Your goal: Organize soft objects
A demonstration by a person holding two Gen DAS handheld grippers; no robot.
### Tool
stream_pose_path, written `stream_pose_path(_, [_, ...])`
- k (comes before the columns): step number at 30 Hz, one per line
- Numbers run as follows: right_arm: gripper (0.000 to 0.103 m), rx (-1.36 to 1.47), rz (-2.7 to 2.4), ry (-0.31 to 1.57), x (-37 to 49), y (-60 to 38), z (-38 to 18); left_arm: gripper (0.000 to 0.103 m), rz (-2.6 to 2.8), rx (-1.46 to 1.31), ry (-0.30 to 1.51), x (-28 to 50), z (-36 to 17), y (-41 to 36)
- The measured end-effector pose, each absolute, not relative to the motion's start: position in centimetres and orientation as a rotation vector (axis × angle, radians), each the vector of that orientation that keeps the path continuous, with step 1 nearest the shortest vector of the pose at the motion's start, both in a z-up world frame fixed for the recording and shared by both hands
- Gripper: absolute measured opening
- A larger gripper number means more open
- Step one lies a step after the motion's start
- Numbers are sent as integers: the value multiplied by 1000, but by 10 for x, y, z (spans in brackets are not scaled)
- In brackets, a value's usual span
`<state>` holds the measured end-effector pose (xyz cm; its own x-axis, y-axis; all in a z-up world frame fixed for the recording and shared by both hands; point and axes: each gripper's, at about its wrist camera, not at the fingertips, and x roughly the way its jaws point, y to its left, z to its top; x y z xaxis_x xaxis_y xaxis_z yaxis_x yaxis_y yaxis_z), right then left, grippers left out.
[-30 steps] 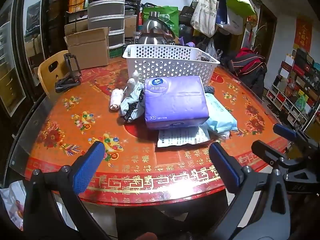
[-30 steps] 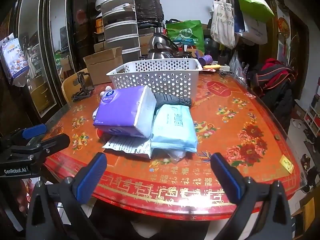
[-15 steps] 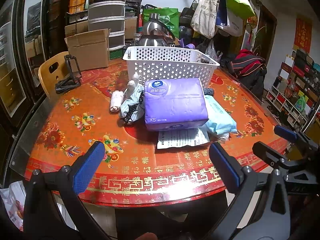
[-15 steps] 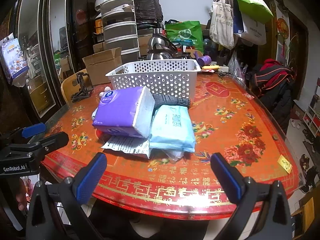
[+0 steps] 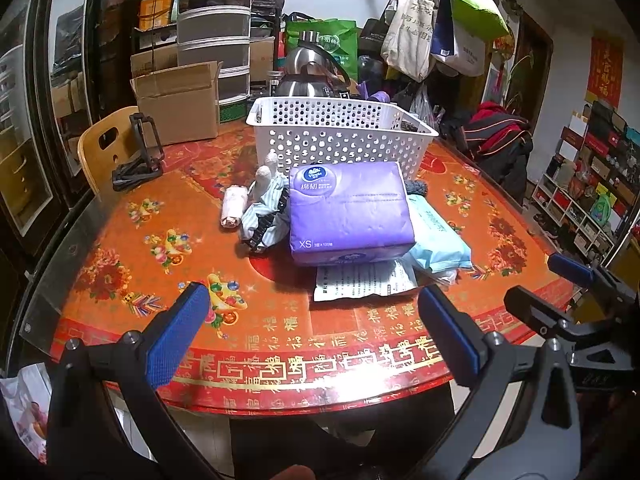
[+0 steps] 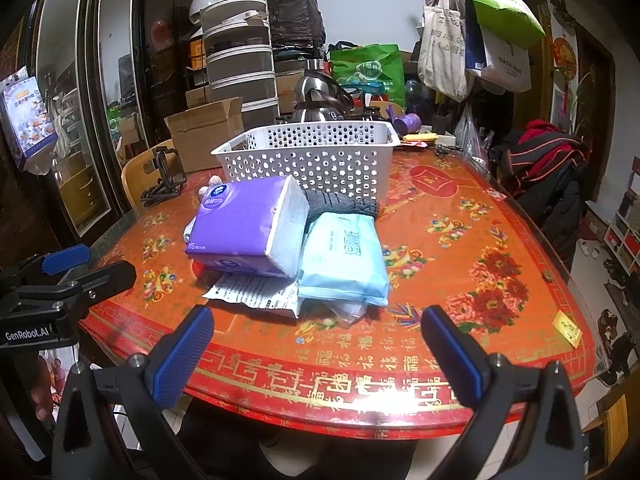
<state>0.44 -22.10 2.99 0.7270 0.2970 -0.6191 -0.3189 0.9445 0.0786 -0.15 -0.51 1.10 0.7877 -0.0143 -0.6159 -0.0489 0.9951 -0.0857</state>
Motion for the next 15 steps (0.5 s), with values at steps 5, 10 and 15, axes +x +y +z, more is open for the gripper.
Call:
stream_pose_path(5, [103, -26, 345, 676, 3, -221, 31, 103, 17, -100, 659, -3, 12, -5])
stream_pose_path(10, [103, -26, 342, 675, 2, -221, 32, 103, 15, -104, 658, -3, 12, -4])
stream_pose_path(15, [103, -26, 343, 675, 3, -221, 32, 103, 13, -105, 658, -3, 12, -3])
